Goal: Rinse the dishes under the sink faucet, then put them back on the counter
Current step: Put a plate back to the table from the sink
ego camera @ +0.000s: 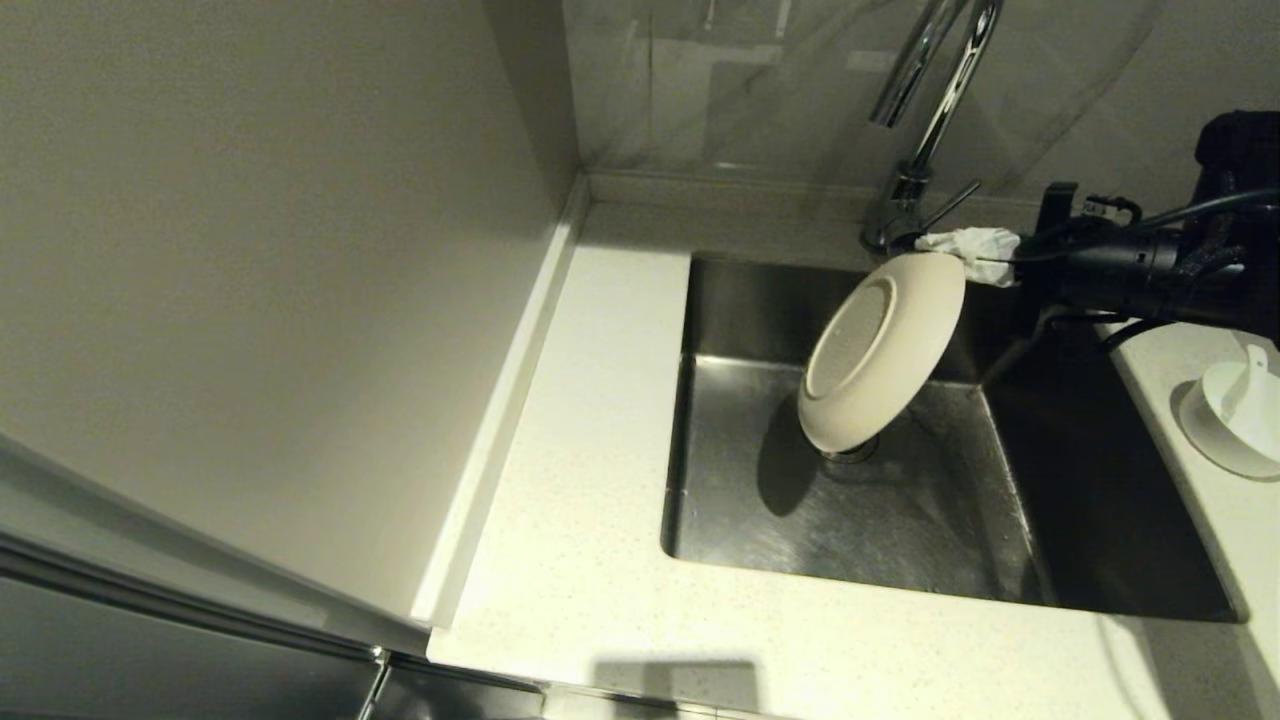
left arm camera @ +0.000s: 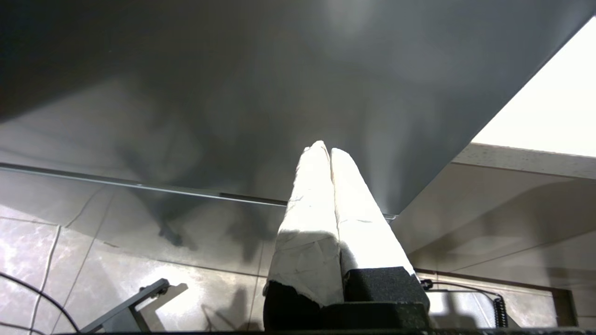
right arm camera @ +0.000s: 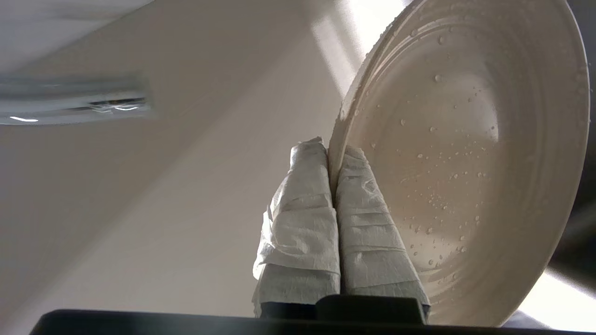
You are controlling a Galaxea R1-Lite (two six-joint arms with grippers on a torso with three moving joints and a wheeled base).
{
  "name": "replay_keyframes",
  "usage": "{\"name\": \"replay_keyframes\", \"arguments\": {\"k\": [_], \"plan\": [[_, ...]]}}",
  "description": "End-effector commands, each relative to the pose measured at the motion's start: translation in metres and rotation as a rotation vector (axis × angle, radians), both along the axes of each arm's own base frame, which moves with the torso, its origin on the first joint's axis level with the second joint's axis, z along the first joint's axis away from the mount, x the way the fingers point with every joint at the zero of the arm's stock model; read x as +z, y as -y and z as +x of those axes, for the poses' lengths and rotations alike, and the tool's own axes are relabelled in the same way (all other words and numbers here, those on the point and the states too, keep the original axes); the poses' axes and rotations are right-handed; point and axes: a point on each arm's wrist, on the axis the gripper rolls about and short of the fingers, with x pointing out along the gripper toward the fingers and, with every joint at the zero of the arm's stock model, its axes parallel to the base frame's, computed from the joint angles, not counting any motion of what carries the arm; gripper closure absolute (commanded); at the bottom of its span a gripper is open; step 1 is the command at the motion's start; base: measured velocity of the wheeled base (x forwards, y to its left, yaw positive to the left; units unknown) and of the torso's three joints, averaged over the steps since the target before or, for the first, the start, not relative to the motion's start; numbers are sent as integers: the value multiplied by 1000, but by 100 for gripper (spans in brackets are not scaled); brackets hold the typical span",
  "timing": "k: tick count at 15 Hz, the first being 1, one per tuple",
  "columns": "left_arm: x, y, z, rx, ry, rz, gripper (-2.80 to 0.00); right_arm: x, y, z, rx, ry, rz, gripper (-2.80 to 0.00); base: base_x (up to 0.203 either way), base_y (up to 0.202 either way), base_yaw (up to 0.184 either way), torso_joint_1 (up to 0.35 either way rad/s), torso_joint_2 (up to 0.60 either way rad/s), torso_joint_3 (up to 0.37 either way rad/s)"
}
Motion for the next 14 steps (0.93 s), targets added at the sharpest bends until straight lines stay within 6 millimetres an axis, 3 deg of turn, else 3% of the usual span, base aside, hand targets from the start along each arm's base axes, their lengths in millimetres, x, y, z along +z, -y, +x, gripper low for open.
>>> {"name": "replay_keyframes", "arguments": {"k": [1, 3, 5, 8, 10, 14], "plan": [[0, 0, 0, 0, 3, 0, 0, 19, 22, -24, -44, 165, -160, 0, 0, 0, 0, 0, 0, 0], [0, 0, 0, 0, 3, 0, 0, 44, 33, -57, -67, 329, -365, 0, 0, 0, 0, 0, 0, 0], [0, 0, 0, 0, 3, 0, 0, 51, 35, -84, -72, 450, -643, 0, 0, 0, 0, 0, 0, 0], [0, 0, 0, 0, 3, 0, 0, 48, 34, -110, -136, 616, -1181, 0, 0, 0, 0, 0, 0, 0], [0, 0, 0, 0, 3, 0, 0, 50, 34, -140, -182, 665, -1501, 0, 0, 0, 0, 0, 0, 0], [0, 0, 0, 0, 3, 0, 0, 35, 48, -186, -80, 641, -1886, 0, 0, 0, 0, 0, 0, 0]]}}
